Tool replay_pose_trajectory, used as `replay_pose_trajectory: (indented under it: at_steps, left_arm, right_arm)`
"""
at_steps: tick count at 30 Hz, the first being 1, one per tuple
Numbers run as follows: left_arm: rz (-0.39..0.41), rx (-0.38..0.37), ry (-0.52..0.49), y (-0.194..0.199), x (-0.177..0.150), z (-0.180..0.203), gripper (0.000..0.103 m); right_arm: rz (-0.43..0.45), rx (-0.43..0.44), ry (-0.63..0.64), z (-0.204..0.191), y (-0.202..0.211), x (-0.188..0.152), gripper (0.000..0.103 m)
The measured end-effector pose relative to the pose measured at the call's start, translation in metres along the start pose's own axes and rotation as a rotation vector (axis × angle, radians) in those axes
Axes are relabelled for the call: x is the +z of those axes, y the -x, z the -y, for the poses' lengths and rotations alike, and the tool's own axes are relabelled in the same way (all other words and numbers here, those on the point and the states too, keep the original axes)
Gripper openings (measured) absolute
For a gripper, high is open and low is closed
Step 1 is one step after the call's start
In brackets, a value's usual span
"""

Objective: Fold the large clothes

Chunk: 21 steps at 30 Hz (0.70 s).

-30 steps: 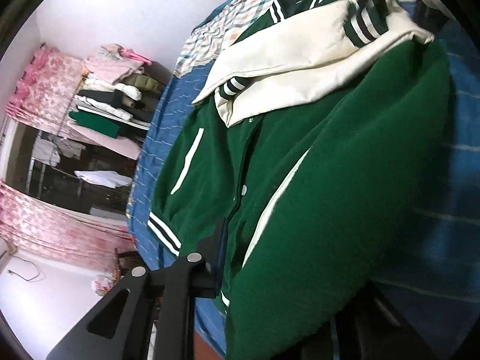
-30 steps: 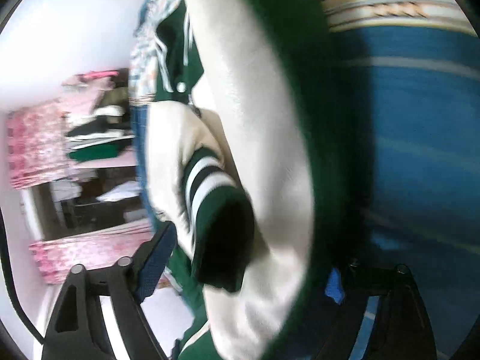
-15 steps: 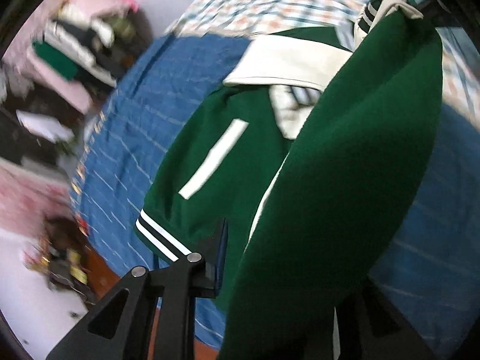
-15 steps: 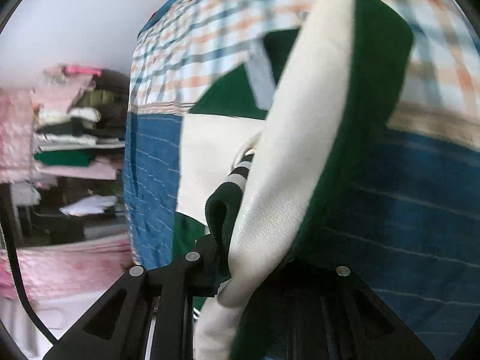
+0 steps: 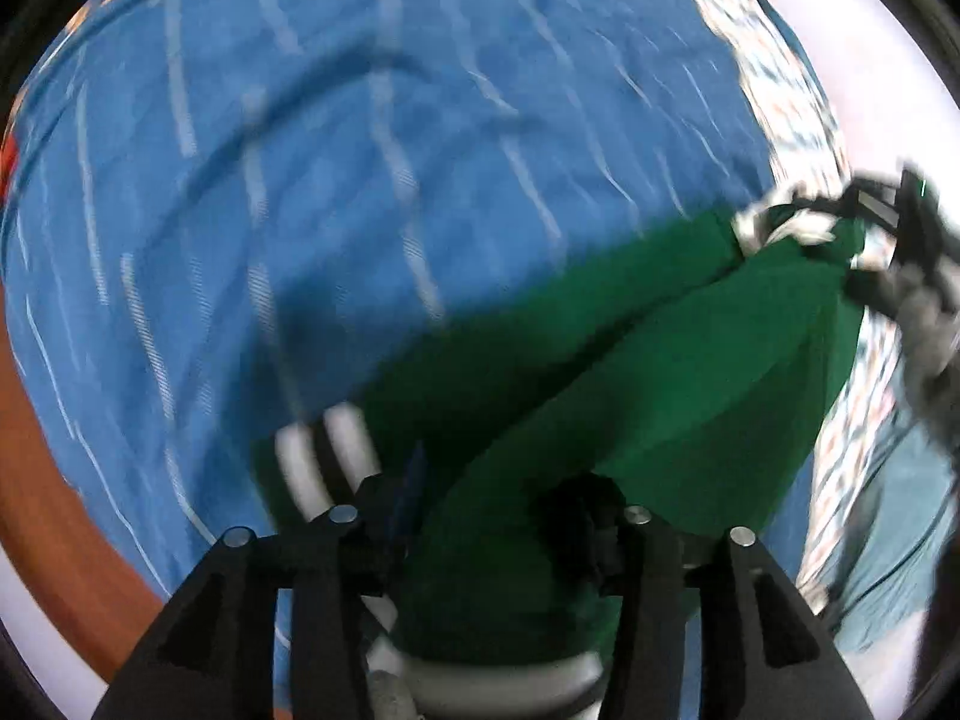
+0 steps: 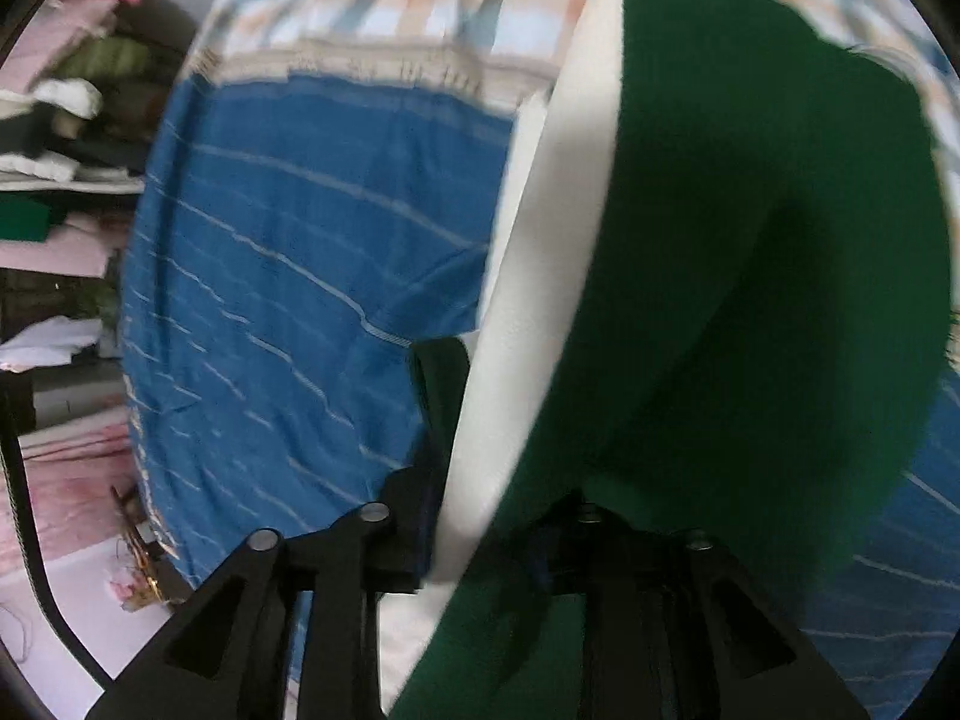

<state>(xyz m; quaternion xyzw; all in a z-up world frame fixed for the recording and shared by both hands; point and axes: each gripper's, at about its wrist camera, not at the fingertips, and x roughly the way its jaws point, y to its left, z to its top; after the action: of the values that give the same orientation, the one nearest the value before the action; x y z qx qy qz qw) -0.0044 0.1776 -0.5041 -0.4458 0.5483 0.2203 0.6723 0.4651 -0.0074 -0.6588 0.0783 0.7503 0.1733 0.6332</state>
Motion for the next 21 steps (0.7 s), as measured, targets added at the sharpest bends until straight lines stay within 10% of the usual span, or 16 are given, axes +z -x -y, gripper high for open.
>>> replay_pose_trajectory:
  at_steps: [4,9,16,21]
  left_arm:
    - [0.073,0.054,0.023,0.020,0.004,-0.023,0.065]
    - [0.132,0.185,0.027,0.042,-0.018,-0.031,0.065]
    - [0.142,0.339,-0.075,-0.006,-0.049,0.004,0.067]
    - [0.146,0.411,-0.072,-0.044,-0.033,0.000,0.074]
  right_arm:
    - [-0.031,0.154,0.028,0.003,-0.026,-0.001,0.068]
    - [0.002,0.319,0.025,0.040,0.009,-0.027,0.071]
    - [0.191,0.140,-0.039,0.179,0.082,-0.067,0.079]
    - [0.163,0.211,-0.151,0.276,0.053,-0.038,0.079]
